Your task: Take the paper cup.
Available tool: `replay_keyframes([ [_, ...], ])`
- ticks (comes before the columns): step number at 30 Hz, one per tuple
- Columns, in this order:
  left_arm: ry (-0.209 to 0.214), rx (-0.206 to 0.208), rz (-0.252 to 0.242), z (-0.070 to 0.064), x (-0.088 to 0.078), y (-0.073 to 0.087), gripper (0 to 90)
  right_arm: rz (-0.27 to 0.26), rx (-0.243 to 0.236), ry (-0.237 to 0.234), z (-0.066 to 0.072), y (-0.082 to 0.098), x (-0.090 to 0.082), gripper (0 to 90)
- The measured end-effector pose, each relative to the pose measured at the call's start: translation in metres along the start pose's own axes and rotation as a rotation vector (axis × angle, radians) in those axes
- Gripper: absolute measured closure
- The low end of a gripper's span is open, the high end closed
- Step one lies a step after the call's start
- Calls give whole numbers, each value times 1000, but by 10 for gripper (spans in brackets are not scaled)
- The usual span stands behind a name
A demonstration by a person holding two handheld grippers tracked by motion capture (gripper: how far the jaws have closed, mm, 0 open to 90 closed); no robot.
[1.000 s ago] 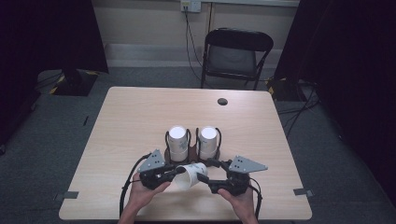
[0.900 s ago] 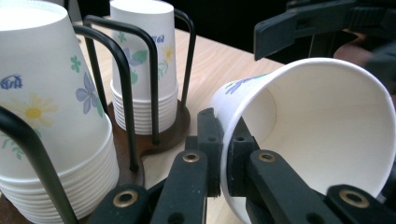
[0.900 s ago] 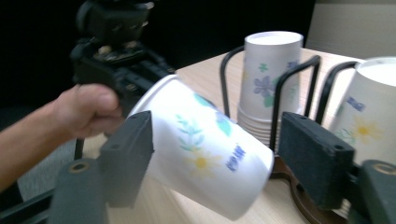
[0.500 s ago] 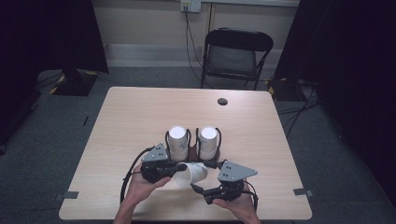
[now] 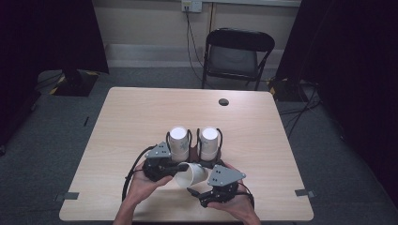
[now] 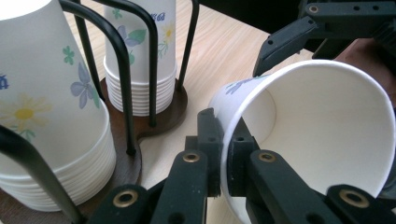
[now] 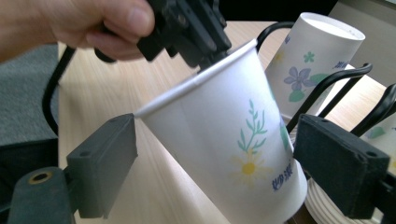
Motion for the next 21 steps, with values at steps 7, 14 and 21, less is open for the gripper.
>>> replay_keyframes([
  [7, 30, -8, 14, -3, 2, -3, 879, 43, -21, 46, -6, 9, 8, 117],
  [14, 42, -3, 40, -6, 6, -4, 878, 76, -49, 62, -5, 11, 17, 136],
  [21, 59, -11, 65, -10, 12, -3, 877, 115, -103, 80, -2, 12, 28, 170],
])
Point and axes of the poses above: each handheld gripper's, and its own axes: x roughly forward along the jaws, y roughly out of its underside, z roughly to its left, the point moved 7 cm from there along x, roughly forward along the jaws, and after that the axes turned 8 degrees about x, right-handed, at the moved point
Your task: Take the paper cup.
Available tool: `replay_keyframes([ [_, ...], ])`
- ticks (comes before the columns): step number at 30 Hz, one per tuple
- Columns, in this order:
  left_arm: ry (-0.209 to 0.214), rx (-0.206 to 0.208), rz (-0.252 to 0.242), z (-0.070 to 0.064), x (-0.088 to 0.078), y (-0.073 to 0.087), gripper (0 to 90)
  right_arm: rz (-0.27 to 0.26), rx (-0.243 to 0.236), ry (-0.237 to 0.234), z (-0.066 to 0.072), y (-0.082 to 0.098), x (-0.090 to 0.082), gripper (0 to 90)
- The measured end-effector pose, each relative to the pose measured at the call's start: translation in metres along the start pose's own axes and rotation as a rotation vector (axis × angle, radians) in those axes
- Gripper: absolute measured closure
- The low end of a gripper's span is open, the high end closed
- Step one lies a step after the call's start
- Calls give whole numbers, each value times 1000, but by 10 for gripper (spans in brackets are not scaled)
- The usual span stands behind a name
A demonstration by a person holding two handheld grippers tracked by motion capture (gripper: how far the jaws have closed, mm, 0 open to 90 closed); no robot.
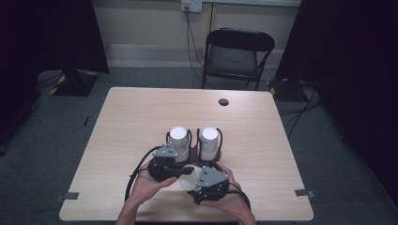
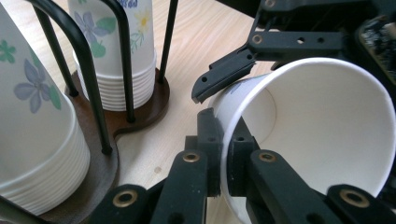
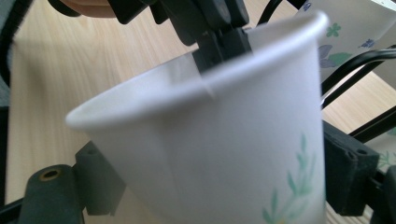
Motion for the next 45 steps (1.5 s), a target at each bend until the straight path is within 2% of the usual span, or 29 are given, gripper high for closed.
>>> replay_keyframes([
  [4, 8, -11, 23, 0, 3, 3, 875, -22, -45, 15, 3, -7, -2, 178],
  [9, 7, -21, 33, 1, 5, 4, 874, -35, -47, 24, 4, -10, -5, 199],
  [12, 15, -33, 29, 0, 6, 4, 871, -35, -65, 39, 4, -11, -7, 202],
  [16, 23, -62, 48, 3, 9, 8, 869, -37, -78, 50, 4, -11, -10, 243],
  [17, 16, -57, 54, 3, 10, 9, 869, -32, -82, 46, 5, -10, -9, 251],
  [21, 22, -66, 52, 3, 9, 10, 866, -43, -80, 42, 5, -9, -9, 274],
  [24, 12, -61, 48, 4, 8, 10, 859, -52, -79, 45, 6, -9, -9, 284],
  [34, -16, -67, -1, 5, 9, 13, 808, -63, -43, 34, 6, -8, -9, 288],
  [36, -30, -51, 0, 5, 8, 13, 773, -66, -36, 32, 6, -8, -10, 292],
  [41, -54, -53, -16, 7, 7, 13, 723, -71, -19, 33, 5, -8, -9, 293],
  [45, -86, -19, -43, 7, 4, 12, 693, -70, -15, 33, 4, -7, -9, 292],
])
Point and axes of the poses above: each handheld gripper's, and its own axes: x roughly forward along the jaws, y roughly out of its underside, z roughly to its left, the point moved 7 cm from there along x, roughly forward along the jaws, and after that the axes turned 8 degrees about x, right-handed, at the moved point
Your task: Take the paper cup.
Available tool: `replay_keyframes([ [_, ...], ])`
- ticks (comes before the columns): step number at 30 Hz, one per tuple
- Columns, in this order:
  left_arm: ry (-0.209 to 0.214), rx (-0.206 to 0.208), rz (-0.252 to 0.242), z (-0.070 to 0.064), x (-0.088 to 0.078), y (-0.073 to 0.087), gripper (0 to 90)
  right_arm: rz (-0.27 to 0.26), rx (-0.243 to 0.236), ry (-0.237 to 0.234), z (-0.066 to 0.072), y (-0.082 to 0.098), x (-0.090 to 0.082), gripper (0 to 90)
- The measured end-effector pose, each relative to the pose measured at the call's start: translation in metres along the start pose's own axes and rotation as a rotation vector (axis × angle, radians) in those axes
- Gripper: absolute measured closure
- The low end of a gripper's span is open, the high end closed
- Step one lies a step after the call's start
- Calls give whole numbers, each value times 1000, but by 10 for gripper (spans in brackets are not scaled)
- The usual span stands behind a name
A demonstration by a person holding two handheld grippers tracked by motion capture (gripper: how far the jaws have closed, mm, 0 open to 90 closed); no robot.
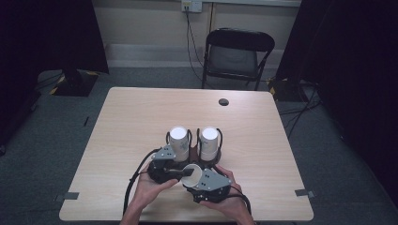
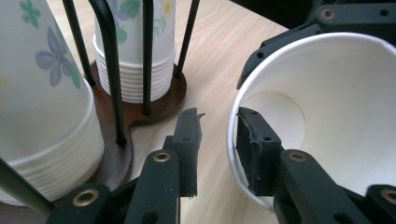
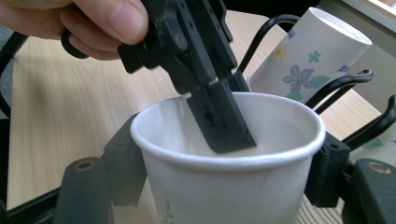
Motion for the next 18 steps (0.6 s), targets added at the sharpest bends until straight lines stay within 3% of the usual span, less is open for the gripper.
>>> replay_keyframes([
  [5, -13, 15, -23, 0, -4, -1, 667, 2, 9, 8, -2, 1, -3, 293],
  [8, -44, 23, -33, 0, -5, -3, 635, -2, 13, 10, -2, 1, -3, 291],
  [18, -75, 1, -81, 3, -10, -6, 562, -8, 61, 3, -7, 3, -7, 290],
])
Point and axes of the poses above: each handheld gripper's, and its own axes: x roughly forward along the jaws, y roughly out of its underside, z roughly to its left, the point moved 7 cm from there along x, roughly forward along the jaws, and after that the axes turned 8 degrees about x, right-handed, at the moved point
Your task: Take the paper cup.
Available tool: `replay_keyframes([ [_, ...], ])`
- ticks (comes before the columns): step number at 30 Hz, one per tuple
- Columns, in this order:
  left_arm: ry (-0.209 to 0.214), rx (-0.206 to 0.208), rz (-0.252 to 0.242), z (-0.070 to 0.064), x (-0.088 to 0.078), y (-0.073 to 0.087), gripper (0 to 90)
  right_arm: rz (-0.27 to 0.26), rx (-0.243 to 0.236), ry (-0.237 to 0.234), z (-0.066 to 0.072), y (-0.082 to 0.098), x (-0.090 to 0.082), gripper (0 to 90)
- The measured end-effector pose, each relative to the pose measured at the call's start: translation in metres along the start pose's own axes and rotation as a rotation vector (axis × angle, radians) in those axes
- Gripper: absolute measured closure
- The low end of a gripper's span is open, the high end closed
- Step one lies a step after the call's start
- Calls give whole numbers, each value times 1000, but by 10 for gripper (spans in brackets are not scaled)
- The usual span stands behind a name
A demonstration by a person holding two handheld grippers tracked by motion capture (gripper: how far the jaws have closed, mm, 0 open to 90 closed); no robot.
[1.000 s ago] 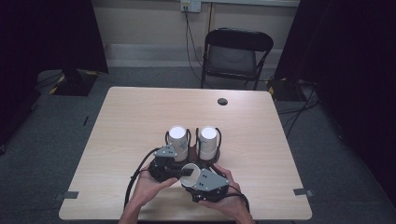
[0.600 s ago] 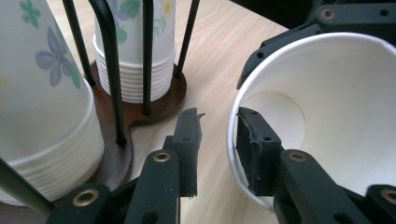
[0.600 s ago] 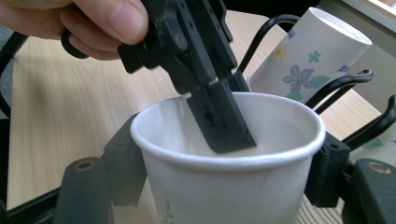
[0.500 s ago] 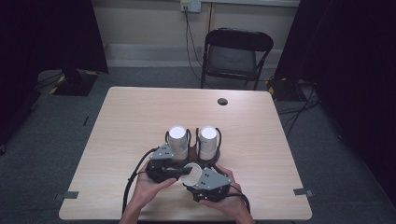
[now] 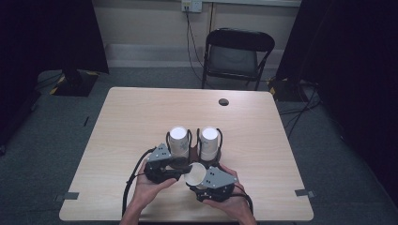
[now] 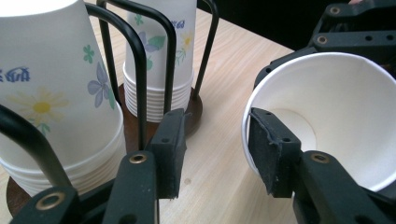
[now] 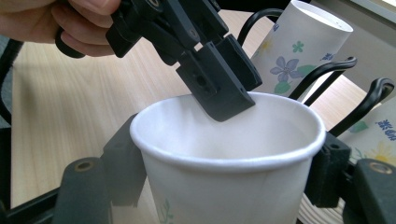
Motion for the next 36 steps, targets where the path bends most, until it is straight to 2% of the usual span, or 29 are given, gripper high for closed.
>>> replay_keyframes([
  [9, -10, -16, -15, 1, -2, 0, 538, -11, 45, -13, -3, 1, -1, 292],
  [15, -27, -26, -30, 1, -6, -2, 492, -26, 98, -21, -8, 2, -3, 297],
  [19, -50, -50, -47, 4, -7, -3, 459, -26, 115, -14, -11, 4, -4, 298],
  [24, -68, -43, -52, 5, -10, 0, 419, -25, 140, 5, -15, 6, -5, 298],
  [27, -66, -67, -73, 5, -14, 0, 406, -26, 157, 22, -19, 8, -6, 298],
  [33, -120, -54, -59, 8, -19, 4, 379, -32, 191, 40, -25, 10, -9, 298],
  [36, -168, -38, -46, 11, -21, 6, 351, -41, 208, 41, -27, 11, -10, 299],
])
Point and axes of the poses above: each handheld gripper's, and its own axes: x roughly forward along the jaws, y roughly out of its underside, z roughly to its left, the point moved 7 cm from there along x, roughly forward along the jaws, and after that the axes turned 8 degrees about x, right-handed, at the moved point
